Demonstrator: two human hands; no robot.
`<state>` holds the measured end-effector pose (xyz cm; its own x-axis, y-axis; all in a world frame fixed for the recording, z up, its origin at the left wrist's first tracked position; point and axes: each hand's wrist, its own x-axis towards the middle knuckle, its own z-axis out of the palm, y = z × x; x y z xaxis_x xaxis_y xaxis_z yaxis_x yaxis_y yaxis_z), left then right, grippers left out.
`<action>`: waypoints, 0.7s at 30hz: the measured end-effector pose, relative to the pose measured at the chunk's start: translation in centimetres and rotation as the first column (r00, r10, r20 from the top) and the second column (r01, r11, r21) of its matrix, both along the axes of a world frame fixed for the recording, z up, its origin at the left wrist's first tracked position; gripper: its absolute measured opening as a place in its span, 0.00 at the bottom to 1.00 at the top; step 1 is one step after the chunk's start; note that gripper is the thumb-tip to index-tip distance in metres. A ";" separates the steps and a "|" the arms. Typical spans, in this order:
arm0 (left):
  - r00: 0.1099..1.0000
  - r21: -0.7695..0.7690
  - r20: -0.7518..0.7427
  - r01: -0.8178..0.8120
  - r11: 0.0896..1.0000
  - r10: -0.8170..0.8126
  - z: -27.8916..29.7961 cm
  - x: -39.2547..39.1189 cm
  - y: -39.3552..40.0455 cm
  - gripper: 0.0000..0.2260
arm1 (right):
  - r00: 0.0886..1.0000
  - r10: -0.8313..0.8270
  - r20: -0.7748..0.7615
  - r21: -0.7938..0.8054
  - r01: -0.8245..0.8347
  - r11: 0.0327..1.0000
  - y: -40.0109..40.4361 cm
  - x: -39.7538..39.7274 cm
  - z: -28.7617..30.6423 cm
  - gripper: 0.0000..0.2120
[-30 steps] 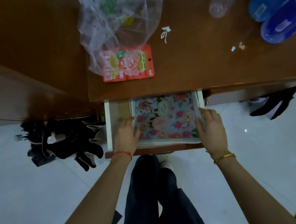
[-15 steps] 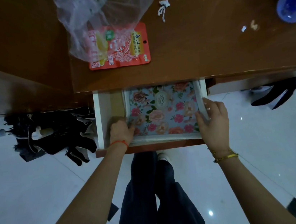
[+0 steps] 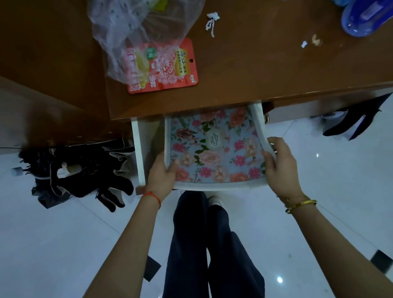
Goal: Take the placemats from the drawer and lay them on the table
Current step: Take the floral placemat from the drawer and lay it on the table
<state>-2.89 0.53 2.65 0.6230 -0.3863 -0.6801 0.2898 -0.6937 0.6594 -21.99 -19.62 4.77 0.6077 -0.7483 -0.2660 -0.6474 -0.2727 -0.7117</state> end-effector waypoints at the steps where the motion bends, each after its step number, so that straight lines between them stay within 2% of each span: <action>1: 1.000 -0.020 0.003 0.002 1.000 -0.002 0.9 -0.5 0.3 0.16 | 1.000 0.000 0.007 0.029 0.000 1.000 0.4 -0.3 0.7 0.12; 6: 0.999 -0.058 -0.013 -0.040 0.998 0.039 6.0 -3.0 1.8 0.15 | 0.999 -0.052 -0.004 0.107 0.052 0.993 2.3 -2.0 5.0 0.12; 9: 0.998 -0.048 -0.044 -0.051 0.998 0.049 9.3 -4.0 3.5 0.17 | 0.996 -0.085 -0.006 0.117 0.085 0.989 3.6 -3.4 8.5 0.12; 15: 0.999 -0.088 -0.011 -0.031 0.996 0.030 20.4 -5.8 5.1 0.16 | 0.991 -0.132 0.005 0.154 0.129 0.979 5.4 -6.6 17.8 0.11; 21: 0.997 -0.217 0.063 0.047 0.975 -0.034 30.4 -6.7 5.0 0.16 | 0.977 -0.207 0.050 0.136 0.199 0.971 6.6 -9.3 27.3 0.13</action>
